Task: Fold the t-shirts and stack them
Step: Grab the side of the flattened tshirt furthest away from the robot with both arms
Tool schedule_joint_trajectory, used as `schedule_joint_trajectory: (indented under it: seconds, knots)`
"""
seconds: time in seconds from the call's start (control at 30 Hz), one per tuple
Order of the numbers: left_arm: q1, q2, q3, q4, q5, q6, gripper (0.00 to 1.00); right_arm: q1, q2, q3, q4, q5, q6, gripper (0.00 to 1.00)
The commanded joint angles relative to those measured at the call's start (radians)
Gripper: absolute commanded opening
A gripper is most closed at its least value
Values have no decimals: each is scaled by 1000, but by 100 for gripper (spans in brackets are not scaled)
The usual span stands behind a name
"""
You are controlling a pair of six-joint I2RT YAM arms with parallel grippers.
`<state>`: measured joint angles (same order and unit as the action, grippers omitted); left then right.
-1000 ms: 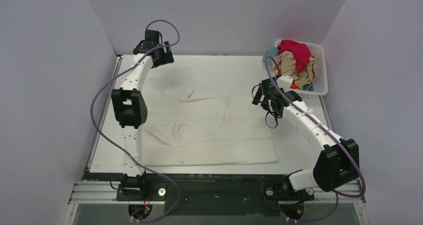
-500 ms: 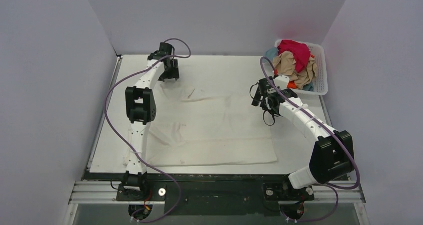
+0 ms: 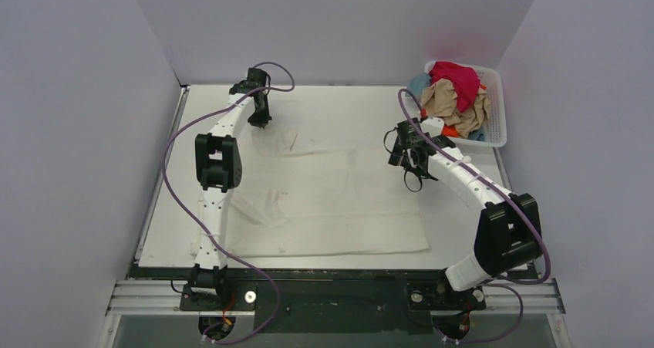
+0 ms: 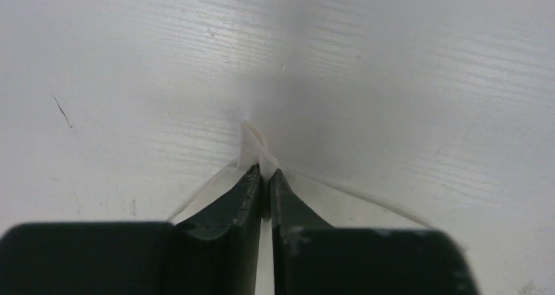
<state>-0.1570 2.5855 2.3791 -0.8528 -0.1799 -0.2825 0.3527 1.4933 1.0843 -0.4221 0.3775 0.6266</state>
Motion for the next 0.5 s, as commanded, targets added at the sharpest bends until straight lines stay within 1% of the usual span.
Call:
schedule_joint_trajectory:
  seconds: [0.0,0.03,0.07,0.17,0.23,0.33,0.37,0.47]
  knots:
    - [4,25,1,-33,9,16,6,-8,74,73,-16,15,-1,92]
    - [4,25,13,-38,5,15,2,-8,85,101,-18,15,0,90]
    - [4,23,18,-47,-3,13,0,-8,112,119,-19,17,3,88]
    - [3,-1,16,-41,-6,16,0,-6,180,215,-23,45,17,83]
    - [3,-19,8,-27,-6,13,0,-6,242,293,-42,57,32,78]
    - [3,-50,-18,-2,-4,6,0,-7,358,380,-45,84,65,74]
    - [3,-63,-30,7,-4,6,0,-7,381,427,-49,93,67,69]
    - [3,-80,-44,21,-4,-3,0,-13,502,556,-67,143,90,66]
